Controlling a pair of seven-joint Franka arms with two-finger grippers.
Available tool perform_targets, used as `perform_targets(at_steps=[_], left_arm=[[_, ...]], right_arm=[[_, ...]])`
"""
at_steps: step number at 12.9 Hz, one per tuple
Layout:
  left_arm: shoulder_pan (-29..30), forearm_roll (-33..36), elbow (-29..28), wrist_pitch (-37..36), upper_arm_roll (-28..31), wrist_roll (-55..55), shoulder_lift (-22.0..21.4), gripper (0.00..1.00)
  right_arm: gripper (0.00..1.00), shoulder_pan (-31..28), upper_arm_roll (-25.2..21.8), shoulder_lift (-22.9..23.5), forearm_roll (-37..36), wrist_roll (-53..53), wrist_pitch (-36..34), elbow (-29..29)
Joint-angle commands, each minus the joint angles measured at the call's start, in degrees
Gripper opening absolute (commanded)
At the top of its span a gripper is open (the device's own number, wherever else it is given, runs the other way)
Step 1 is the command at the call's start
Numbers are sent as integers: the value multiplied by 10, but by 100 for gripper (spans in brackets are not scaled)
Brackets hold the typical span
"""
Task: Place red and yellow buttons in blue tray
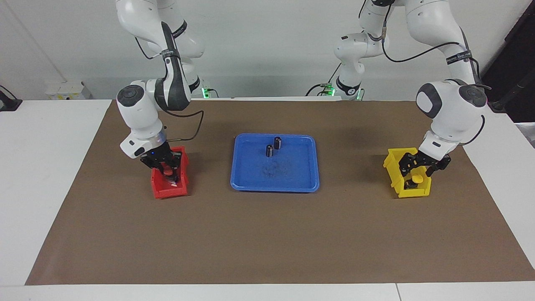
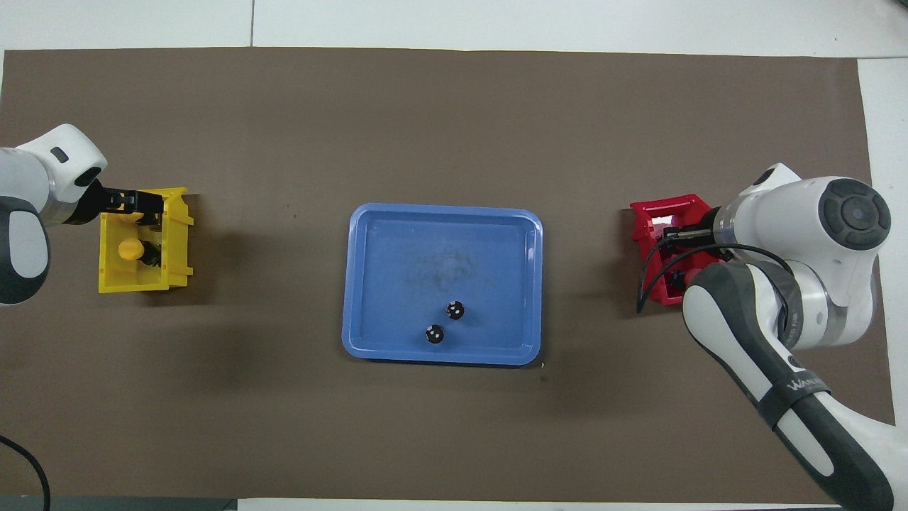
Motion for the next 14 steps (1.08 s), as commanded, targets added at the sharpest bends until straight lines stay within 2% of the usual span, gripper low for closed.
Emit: perform_targets(at_steps=[1,4,6,8,10,11,12,13,14], left_arm=[[16,-2,2,11,-4,8,5,75],[16,-2,1,23,-4,9,18,70],[15,-1,-1,34,-4,7,23,70],[16,-1,-3,37,-4,9,25,70],[16,-1,-4,40,-4,9,28,70],[16,-1,-5,44,-4,8,29,67],[15,-1,-5,43,-4,4,31,50],[14,-1,-5,39,-3,3,32,20],[16,-1,-10,41,-3,4,32,2]], right_arm=[[31,-1,2,17,0,-3,-49,52],[32,18,3,31,0,9,-166,157],[32,52,3,65,-1,80,-235,247],[32,108,3,83,-1,166,-247,290],[32,174,3,89,-1,278,-216,290],[32,198,3,93,-2,308,-206,284],[32,236,2,103,-3,343,-190,280],[32,259,2,108,-13,379,-172,276],[32,284,2,121,-28,410,-165,281]])
